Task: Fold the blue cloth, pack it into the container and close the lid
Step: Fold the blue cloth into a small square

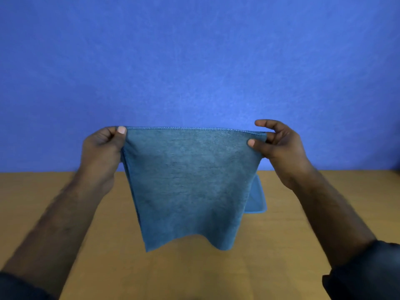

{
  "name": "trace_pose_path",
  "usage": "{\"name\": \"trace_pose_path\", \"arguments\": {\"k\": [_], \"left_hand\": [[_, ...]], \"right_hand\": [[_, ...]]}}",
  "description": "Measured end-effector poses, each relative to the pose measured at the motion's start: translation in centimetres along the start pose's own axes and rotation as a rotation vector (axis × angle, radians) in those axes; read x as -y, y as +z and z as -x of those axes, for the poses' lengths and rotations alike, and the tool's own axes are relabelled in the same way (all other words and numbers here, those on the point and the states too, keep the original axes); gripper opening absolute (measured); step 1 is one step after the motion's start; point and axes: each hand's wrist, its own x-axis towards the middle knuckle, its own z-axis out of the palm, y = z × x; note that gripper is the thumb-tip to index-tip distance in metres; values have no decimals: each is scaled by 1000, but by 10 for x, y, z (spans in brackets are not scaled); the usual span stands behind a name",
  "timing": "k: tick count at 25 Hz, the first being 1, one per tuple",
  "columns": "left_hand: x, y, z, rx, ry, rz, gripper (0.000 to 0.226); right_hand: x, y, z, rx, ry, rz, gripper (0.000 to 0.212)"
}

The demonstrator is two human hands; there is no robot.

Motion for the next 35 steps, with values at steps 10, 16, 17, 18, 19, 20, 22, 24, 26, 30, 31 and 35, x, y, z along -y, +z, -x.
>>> {"name": "trace_pose_path", "arguments": {"k": [10, 16, 17, 18, 19, 20, 22, 24, 26, 30, 31, 35], "left_hand": [[13, 21, 28, 215, 30, 192, 29], [70, -8, 79, 288, -280, 58, 28], [83, -13, 90, 286, -375, 3, 29], [95, -19, 100, 298, -460, -60, 29], [105, -24, 109, 323, -534, -125, 29], [114, -28, 117, 345, -597, -192, 28], [126, -33, 127, 367, -672, -292, 24], [129, -30, 131, 346, -633, -413, 13], [118, -16, 129, 326, -420, -533, 16], [67, 44, 126, 720, -59, -427, 58], [57, 59, 125, 803, -44, -428, 57], [32, 81, 109, 783, -43, -401, 17]], "right_hand": [[3, -37, 18, -81, -87, 28, 10], [-37, -56, 57, 91, 248, 60, 12], [-49, -56, 64, 95, 320, 58, 9], [-61, -55, 71, 87, 385, 51, 8], [-70, -54, 77, 77, 446, 45, 9], [-78, -52, 83, 77, 500, 44, 10], [-91, -46, 93, 108, 558, 63, 14], [-97, -35, 100, 153, 558, 86, 17], [-97, -17, 102, 190, 512, 98, 17], [-84, 26, 94, 332, 335, 129, 15], [-78, 34, 91, 352, 287, 100, 16], [-59, 44, 78, 346, 138, -21, 21]]}}
